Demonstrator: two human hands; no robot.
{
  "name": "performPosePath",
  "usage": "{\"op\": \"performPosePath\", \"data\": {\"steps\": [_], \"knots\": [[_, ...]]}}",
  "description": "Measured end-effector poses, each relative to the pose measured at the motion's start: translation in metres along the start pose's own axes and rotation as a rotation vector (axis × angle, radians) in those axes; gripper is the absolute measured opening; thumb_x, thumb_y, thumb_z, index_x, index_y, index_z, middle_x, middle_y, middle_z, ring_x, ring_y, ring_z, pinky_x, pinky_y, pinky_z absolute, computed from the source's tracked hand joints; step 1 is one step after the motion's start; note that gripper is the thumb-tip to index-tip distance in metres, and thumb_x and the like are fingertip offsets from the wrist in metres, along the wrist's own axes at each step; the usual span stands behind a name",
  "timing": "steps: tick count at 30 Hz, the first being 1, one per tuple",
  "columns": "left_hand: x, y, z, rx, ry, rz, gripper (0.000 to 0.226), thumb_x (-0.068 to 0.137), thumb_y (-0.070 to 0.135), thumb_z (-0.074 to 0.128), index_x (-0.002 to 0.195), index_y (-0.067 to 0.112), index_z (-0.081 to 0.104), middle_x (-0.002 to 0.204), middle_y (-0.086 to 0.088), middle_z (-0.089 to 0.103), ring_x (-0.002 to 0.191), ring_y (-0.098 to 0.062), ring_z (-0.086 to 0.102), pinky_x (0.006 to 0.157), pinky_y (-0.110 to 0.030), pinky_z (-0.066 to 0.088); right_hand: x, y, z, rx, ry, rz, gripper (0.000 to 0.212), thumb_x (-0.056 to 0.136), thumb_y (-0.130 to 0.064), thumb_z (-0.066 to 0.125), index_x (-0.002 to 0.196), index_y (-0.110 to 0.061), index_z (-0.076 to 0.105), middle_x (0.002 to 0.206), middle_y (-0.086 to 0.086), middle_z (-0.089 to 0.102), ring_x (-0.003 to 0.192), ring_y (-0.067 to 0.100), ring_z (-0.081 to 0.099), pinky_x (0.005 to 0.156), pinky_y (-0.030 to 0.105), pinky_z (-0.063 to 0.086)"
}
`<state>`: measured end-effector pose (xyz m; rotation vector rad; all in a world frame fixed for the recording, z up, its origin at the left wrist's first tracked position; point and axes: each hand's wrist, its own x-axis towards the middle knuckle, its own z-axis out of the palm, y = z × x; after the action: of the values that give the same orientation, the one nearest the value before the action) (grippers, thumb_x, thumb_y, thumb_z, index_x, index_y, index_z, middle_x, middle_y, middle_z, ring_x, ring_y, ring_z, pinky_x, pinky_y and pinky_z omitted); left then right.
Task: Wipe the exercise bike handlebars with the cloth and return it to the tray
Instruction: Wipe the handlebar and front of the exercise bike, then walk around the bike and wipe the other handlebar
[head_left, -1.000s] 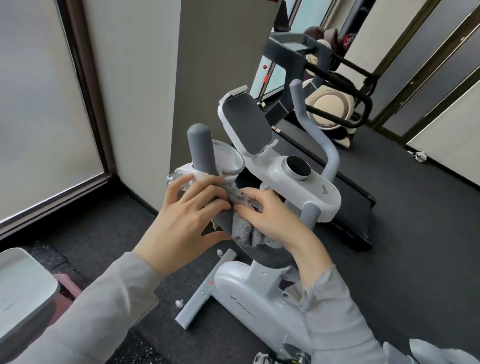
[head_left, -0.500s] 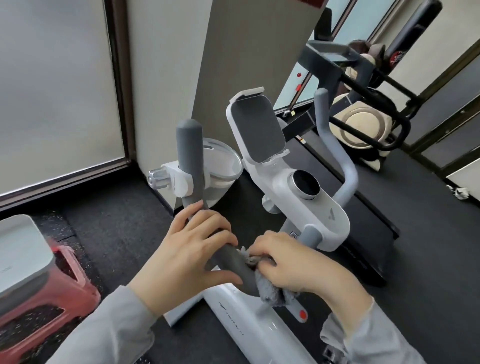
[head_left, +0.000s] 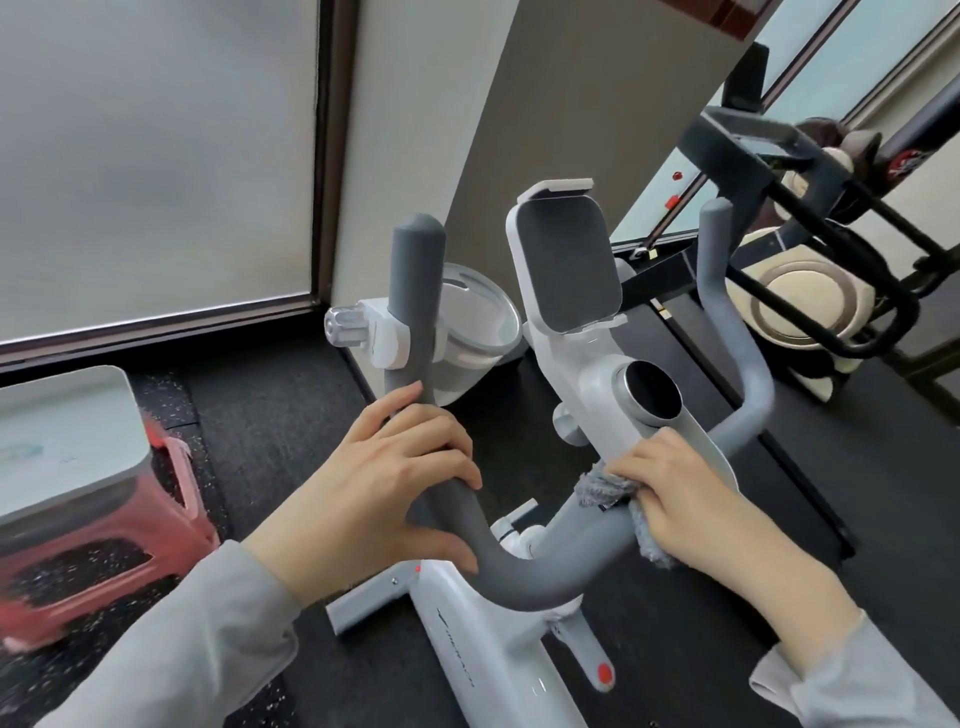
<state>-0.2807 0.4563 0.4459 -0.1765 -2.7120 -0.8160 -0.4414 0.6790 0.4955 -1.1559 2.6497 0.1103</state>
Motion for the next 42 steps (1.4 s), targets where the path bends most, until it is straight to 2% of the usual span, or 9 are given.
{"op": "performPosePath", "data": {"steps": [7,11,15,21,28,30,36,39,42], "knots": [[0.001,0.004,0.0,0.026,0.011,0.002,0.053,0.059,0.073,0.054,0.089,0.031,0.066,0.098,0.014,0.06,0.106,0.0,0.046,0.115,-0.026,0.006,-0.029,-0.018,0.027,0.191,0.271,-0.055,0.04,0.077,0.013,0.052,0.101,-0.014,0.07,0.096,-0.01,0.054,0.101,0.015,0.046,0.089,0.014,0.032],[0.0,0.005,0.0,0.053,0.017,0.012,0.052,0.061,0.072,0.054,0.09,0.031,0.065,0.098,0.013,0.06,0.106,-0.001,0.046,0.116,-0.027,0.006,-0.039,-0.017,0.036,0.26,0.39,-0.018,0.038,0.078,0.014,0.054,0.106,-0.007,0.069,0.103,0.007,0.06,0.101,0.019,0.05,0.093,0.015,0.033],[-0.001,0.006,0.001,0.077,0.018,0.021,0.052,0.062,0.071,0.054,0.092,0.031,0.065,0.099,0.013,0.06,0.107,-0.001,0.046,0.117,-0.029,0.006,-0.05,-0.011,0.049,0.271,0.6,0.138,0.038,0.08,0.015,0.054,0.111,-0.002,0.067,0.108,0.014,0.06,0.107,0.026,0.051,0.093,0.026,0.042],[-0.004,0.005,0.0,0.127,0.009,0.068,0.054,0.066,0.071,0.05,0.097,0.029,0.065,0.101,0.011,0.061,0.108,-0.004,0.045,0.116,-0.026,0.003,-0.087,-0.04,0.074,0.523,0.828,0.275,0.039,0.082,0.016,0.056,0.111,-0.007,0.068,0.103,0.003,0.061,0.103,0.023,0.055,0.091,0.035,0.049],[-0.01,0.001,-0.005,0.214,0.012,0.182,0.062,0.07,0.067,0.047,0.105,0.019,0.066,0.107,0.001,0.063,0.111,-0.02,0.054,0.116,-0.039,0.012,-0.156,-0.101,0.1,0.596,0.999,0.531,0.044,0.078,0.02,0.055,0.109,-0.009,0.068,0.104,-0.003,0.062,0.103,0.018,0.057,0.093,0.011,0.042],[-0.012,0.002,-0.009,0.204,-0.012,0.218,0.064,0.071,0.065,0.046,0.108,0.017,0.065,0.108,0.0,0.063,0.114,-0.023,0.053,0.116,-0.041,0.012,-0.175,-0.126,0.11,0.622,1.023,0.611,0.045,0.078,0.02,0.054,0.109,-0.01,0.068,0.104,-0.008,0.06,0.104,0.016,0.057,0.094,0.011,0.041],[-0.026,0.026,-0.004,0.053,-0.114,0.358,0.056,0.075,0.052,0.056,0.116,0.014,0.061,0.116,-0.004,0.062,0.113,-0.028,0.053,0.103,-0.044,0.037,-0.218,-0.191,0.137,0.787,1.157,0.83,0.047,0.083,0.014,0.055,0.105,-0.026,0.061,0.108,-0.012,0.06,0.106,-0.014,0.051,0.092,0.001,0.034],[-0.045,0.051,0.014,-0.017,-0.18,0.483,0.048,0.08,0.042,0.063,0.118,0.013,0.059,0.119,-0.004,0.061,0.114,-0.028,0.054,0.098,-0.043,0.042,-0.24,-0.213,0.144,0.804,1.196,0.9,0.048,0.084,0.013,0.055,0.105,-0.03,0.061,0.109,-0.012,0.062,0.107,-0.01,0.052,0.093,0.004,0.036],[-0.076,0.076,0.04,-0.045,-0.3,0.59,0.045,0.081,0.035,0.066,0.12,0.012,0.058,0.121,-0.005,0.061,0.113,-0.028,0.055,0.094,-0.043,0.045,-0.27,-0.231,0.152,0.751,1.209,0.974,0.051,0.084,0.011,0.055,0.106,-0.035,0.059,0.108,-0.028,0.057,0.107,-0.003,0.053,0.094,0.005,0.036]]}}
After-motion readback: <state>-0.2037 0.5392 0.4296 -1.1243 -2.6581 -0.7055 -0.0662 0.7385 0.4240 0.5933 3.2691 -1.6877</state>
